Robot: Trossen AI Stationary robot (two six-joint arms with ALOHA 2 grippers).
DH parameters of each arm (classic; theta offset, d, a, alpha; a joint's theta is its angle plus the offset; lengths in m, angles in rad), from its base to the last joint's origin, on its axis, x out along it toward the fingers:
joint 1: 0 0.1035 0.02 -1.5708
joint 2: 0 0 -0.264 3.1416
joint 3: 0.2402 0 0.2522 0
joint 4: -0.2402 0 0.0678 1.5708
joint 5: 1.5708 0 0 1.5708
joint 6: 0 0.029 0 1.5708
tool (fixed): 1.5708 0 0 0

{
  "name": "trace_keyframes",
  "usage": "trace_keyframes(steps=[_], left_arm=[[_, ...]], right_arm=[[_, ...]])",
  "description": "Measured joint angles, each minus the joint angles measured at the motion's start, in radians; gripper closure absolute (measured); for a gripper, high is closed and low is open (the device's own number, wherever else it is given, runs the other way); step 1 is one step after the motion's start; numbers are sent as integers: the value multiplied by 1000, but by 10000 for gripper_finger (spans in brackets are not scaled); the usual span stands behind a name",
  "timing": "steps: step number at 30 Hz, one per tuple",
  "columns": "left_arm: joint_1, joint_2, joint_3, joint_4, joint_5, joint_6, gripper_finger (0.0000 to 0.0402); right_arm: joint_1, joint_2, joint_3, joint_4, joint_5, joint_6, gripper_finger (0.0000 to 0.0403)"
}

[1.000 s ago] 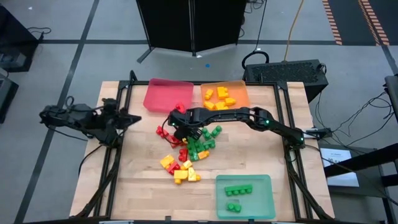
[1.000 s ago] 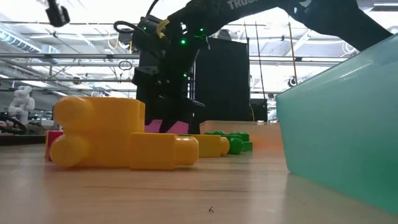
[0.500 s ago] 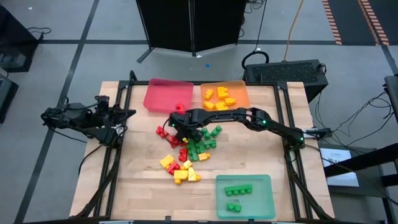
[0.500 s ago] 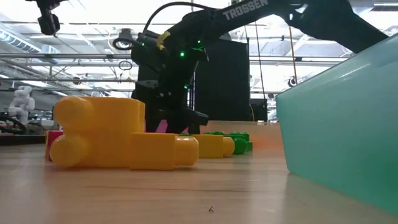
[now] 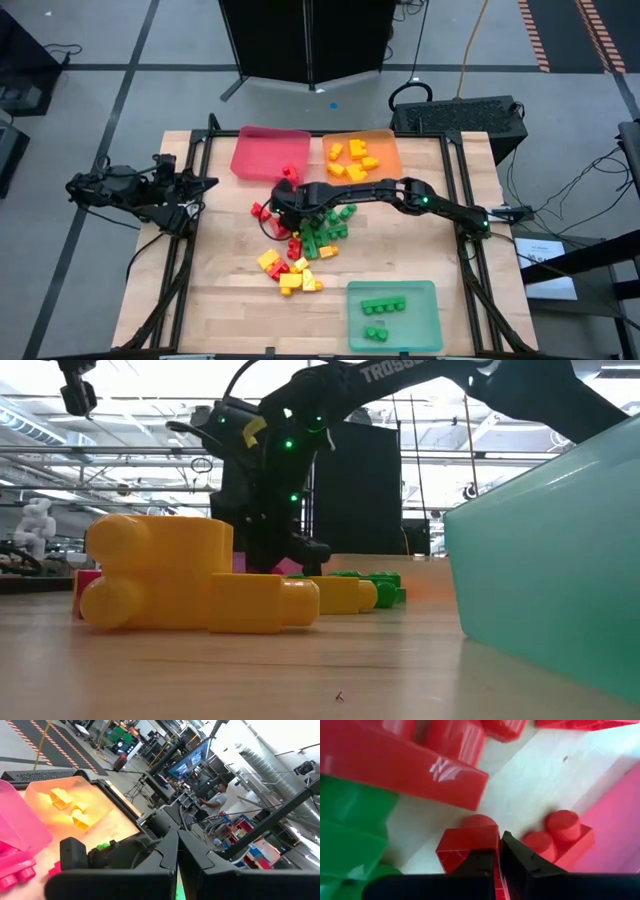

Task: Sort blocks
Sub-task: Put the red game piece into the red bin

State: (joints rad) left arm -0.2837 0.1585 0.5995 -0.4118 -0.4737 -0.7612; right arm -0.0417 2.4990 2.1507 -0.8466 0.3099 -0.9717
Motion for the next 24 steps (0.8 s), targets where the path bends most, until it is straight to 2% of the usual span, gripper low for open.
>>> trace_keyframes(steps=[3,9,13,18,24], left_arm=[[0,0,0,0,2,0,391],[0,0,0,-1,22,1,391],[0,0,0,-2,29,1,391],[0,0,0,-2,28,10,391],[0,0,0,-2,28,15,391]], right_arm=[[9,0,39,-38,-15,50,393],[20,-2,205,-125,-38,151,398],[0,-74,175,-31,-57,215,399],[-94,-108,198,37,-76,400,400],[-192,-91,197,86,-84,733,399]])
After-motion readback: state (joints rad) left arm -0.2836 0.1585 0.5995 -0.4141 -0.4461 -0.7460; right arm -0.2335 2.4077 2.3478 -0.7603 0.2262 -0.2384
